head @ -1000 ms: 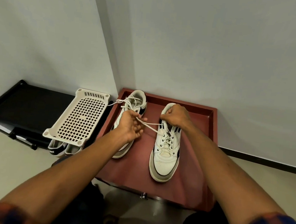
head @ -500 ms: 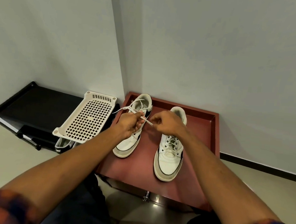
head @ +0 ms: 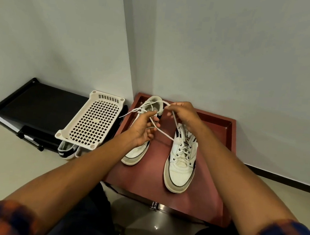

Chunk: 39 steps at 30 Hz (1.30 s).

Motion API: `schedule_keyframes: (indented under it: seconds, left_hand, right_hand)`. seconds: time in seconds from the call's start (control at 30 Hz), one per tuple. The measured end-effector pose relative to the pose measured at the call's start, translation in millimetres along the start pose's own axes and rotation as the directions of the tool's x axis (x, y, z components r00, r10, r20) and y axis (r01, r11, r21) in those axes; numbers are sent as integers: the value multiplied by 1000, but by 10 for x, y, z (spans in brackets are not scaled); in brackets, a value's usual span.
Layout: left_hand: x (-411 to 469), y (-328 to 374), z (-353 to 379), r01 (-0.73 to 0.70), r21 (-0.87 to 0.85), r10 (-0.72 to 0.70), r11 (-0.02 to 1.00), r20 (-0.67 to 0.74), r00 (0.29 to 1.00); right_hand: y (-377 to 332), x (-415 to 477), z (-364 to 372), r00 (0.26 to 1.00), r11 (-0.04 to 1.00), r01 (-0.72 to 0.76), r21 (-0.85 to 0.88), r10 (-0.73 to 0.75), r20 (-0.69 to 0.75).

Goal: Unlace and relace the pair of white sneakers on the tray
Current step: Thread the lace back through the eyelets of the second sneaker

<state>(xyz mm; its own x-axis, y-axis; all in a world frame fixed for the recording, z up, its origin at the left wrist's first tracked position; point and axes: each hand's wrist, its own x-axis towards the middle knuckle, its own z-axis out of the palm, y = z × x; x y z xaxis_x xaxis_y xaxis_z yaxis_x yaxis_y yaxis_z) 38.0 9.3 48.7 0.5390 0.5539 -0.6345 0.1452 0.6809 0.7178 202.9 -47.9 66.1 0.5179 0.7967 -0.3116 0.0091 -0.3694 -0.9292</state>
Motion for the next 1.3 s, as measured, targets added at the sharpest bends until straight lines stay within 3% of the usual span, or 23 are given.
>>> schedule_keyframes:
  seconds: [0.13, 0.3, 0.37, 0.4, 0.47, 0.53, 0.63, 0.73, 0.83, 0.93, 1.03, 1.17, 1.3]
  left_hand:
    - [-51, 75, -174, -37, -103, 38, 994, 1, 999]
    - [-164, 313, -458, -107, -162, 91, 981, -101, 991]
    - [-202, 379, -575, -132, -136, 111, 982, -151, 982]
    - [-246, 415, -637, -150, -126, 128, 981, -165, 978]
    - [-272, 482, -698, -172, -101, 151, 980, -184, 971]
    - [-361, 572, -730, -202, -89, 184, 975, -173, 968]
    - [-471, 688, -708, -250, -17, 243, 968, -187, 952]
    - [-601, 748, -680, -331, 119, 349, 936, -202, 915]
    - [-762, 740, -622, -410, 267, 448, 872, -99, 888]
    - [-915, 628, -559, -435, 430, 459, 791, 53, 887]
    - [-1021, 510, -543, -445, 515, 431, 732, 155, 889]
    - [-1063, 356, -620, -413, 615, 373, 672, 201, 906]
    - [-1005, 216, -671, -330, 675, 333, 660, 130, 934]
  right_hand:
    - [-137, 169, 72, 987, 978, -88, 191, 112, -118]
    - [-209, 282, 144, 962, 973, -103, 205, 150, -228]
    - [-163, 253, 177, 974, 992, -122, 14, 122, -190]
    - [-140, 208, 208, 982, 978, -118, -174, 89, -164]
    - [-53, 133, 221, 982, 843, -104, -529, 2, -190]
    - [-44, -37, 258, 966, 758, -61, -650, -120, -231]
    - [-107, -198, 304, 944, 745, 11, -668, -228, -240]
    - [-192, -288, 404, 966, 854, 64, -517, -182, -182]
    - [-364, -391, 565, 1000, 996, 24, -81, -26, -17]
    - [-529, -546, 758, 982, 972, -140, 190, 111, 153]
    - [-612, -629, 912, 962, 903, -229, 364, 152, 228]
    - [-586, -666, 964, 972, 817, -223, 532, 144, 186]
    - [-410, -711, 767, 989, 800, -139, 584, 145, 37]
